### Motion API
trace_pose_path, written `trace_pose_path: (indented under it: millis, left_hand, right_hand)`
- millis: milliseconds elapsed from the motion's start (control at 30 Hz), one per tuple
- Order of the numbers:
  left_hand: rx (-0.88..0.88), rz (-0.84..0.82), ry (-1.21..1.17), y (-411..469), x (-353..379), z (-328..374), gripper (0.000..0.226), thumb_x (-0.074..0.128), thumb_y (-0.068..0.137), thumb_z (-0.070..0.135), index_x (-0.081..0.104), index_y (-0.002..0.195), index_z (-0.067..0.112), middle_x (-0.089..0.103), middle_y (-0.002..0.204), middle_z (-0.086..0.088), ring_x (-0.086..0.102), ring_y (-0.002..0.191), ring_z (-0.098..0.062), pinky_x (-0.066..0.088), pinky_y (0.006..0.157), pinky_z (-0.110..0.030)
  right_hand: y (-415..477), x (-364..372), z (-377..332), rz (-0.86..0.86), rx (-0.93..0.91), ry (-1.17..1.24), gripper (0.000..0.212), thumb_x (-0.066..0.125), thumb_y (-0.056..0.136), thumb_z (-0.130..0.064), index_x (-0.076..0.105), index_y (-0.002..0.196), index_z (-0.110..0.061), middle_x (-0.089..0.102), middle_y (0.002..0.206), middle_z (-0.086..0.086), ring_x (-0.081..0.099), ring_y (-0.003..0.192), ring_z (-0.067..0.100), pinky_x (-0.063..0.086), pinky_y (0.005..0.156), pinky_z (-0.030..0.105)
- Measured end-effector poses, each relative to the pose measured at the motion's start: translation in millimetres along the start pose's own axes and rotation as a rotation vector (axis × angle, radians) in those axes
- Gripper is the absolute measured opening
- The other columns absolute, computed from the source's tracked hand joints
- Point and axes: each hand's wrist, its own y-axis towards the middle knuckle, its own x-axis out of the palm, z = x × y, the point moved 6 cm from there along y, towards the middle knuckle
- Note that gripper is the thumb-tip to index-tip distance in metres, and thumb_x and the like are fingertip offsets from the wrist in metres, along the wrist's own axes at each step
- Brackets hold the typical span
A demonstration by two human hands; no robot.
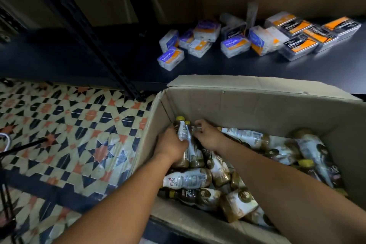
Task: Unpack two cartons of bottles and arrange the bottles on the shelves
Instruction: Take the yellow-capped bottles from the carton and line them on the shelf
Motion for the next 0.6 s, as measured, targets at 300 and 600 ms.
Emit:
trace_pose_path:
  millis: [300,600]
  left_hand:
    - [0.006,-0.034,-0.104,10.2,6.9,-2.3,0.032,0.073,0.084,0.025,0.065,0.116,0.022,0.073,0.104,0.0,0.067,0.097,-0.018,0.048,0.075,-0.025]
    - [0.101,0.011,-0.427,5.9,-11.2,15.7,0.014,0.07,0.091,0.02,0.065,0.104,0.022,0.073,0.092,0.004,0.069,0.081,-0.007,0.056,0.075,-0.028]
  right_hand:
    - [28.5,14.7,6.8,-0.07,0.058,0.2,0.036,0.061,0.094,-0.025,0.062,0.129,-0.014,0.071,0.114,0.012,0.067,0.104,0.028,0.054,0.096,0.043]
    - [0.3,-9.5,-24.5,-0.091,-0.07,0.406,0.021,0.059,0.102,-0.023,0.063,0.122,-0.019,0.072,0.116,0.014,0.064,0.1,0.022,0.051,0.095,0.04]
